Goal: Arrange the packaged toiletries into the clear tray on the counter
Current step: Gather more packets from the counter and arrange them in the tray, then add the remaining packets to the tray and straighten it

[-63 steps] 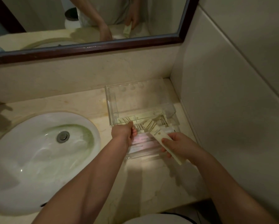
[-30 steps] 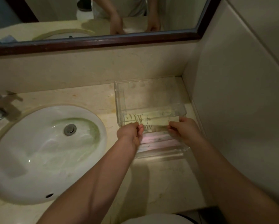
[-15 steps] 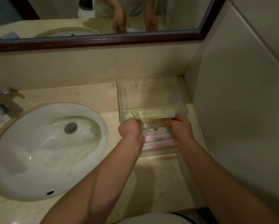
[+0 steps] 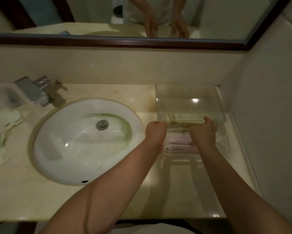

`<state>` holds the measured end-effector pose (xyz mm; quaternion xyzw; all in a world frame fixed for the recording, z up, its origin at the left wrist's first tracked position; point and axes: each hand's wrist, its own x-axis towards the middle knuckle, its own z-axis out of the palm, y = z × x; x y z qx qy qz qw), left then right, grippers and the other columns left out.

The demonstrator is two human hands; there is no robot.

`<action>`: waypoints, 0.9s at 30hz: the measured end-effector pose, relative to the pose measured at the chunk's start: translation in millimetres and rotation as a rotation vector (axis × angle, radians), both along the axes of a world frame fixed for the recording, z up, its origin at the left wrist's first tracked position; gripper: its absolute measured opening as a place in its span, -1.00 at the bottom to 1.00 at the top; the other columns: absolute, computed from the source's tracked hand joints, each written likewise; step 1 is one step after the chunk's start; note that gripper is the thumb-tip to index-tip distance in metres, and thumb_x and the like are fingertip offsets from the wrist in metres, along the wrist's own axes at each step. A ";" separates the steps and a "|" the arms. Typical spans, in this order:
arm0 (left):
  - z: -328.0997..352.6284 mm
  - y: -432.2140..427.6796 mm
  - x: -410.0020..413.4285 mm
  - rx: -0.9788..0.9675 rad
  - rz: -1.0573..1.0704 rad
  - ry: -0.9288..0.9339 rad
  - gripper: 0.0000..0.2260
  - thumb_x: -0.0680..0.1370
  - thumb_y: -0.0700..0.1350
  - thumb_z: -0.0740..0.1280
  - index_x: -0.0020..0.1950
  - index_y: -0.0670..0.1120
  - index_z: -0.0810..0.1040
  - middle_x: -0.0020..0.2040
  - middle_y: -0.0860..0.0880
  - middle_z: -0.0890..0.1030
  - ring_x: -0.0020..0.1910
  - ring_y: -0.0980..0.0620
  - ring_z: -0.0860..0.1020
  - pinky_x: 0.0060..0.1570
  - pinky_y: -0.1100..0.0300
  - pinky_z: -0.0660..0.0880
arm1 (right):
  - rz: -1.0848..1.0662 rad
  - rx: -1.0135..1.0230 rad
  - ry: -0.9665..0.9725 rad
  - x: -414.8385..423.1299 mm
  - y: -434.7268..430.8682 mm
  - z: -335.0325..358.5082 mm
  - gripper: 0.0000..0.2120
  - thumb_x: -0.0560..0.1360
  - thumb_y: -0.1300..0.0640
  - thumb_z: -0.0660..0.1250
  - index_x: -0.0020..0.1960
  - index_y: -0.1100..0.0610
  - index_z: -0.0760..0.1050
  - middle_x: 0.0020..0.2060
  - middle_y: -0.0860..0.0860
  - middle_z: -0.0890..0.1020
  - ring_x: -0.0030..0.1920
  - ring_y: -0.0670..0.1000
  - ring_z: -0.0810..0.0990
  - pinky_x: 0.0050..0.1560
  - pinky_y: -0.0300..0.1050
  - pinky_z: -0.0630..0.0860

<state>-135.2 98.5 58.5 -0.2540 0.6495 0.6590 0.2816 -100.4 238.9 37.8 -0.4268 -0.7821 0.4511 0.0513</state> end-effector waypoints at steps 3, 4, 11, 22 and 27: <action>0.0 -43.0 8.4 -0.190 -0.129 0.215 -0.69 0.49 -0.14 0.28 0.23 -0.12 0.49 0.08 -0.05 0.55 0.02 -0.06 0.55 0.04 0.09 0.53 | 0.222 0.051 0.004 -3.5 -42.9 5.8 -0.38 0.48 0.07 0.33 0.49 0.13 0.25 0.42 0.22 0.36 0.35 0.20 0.42 0.35 0.05 0.37; 1.2 -62.6 11.5 -0.260 -0.158 0.262 -0.62 0.50 -0.12 0.28 0.32 -0.12 0.45 0.19 -0.07 0.54 0.12 -0.06 0.54 0.14 0.09 0.49 | 0.310 0.042 -0.003 -4.8 -59.9 6.2 -0.39 0.49 0.05 0.34 0.49 0.13 0.27 0.41 0.22 0.39 0.34 0.20 0.44 0.35 0.08 0.38; 6.0 -220.5 43.5 -0.643 -0.051 0.309 -0.61 0.52 -0.01 0.30 0.33 -0.07 0.46 0.30 -0.07 0.52 0.25 -0.05 0.50 0.16 0.19 0.40 | 0.778 0.357 -0.011 -24.0 -157.9 7.1 -0.38 0.48 -0.09 0.33 0.43 0.21 0.36 0.34 0.31 0.45 0.37 0.31 0.36 0.41 0.14 0.16; -0.3 -434.9 33.9 -0.747 0.186 0.290 -0.74 0.54 -0.14 0.24 0.20 -0.11 0.54 0.21 -0.07 0.58 0.18 -0.04 0.52 0.06 0.21 0.38 | 1.120 0.179 -0.039 -61.2 -347.6 3.4 -0.42 0.53 -0.09 0.31 0.48 0.06 0.29 0.39 0.15 0.45 0.40 0.16 0.38 0.37 0.03 0.29; -19.1 -543.7 1.3 -0.775 0.269 0.270 -0.78 0.52 -0.24 0.23 0.09 -0.15 0.60 0.13 -0.10 0.62 0.12 -0.08 0.56 0.04 0.19 0.45 | 1.187 0.167 -0.065 -85.7 -458.5 -3.0 -0.48 0.55 -0.03 0.31 0.45 0.12 0.35 0.37 0.14 0.48 0.38 0.13 0.42 0.36 -0.03 0.30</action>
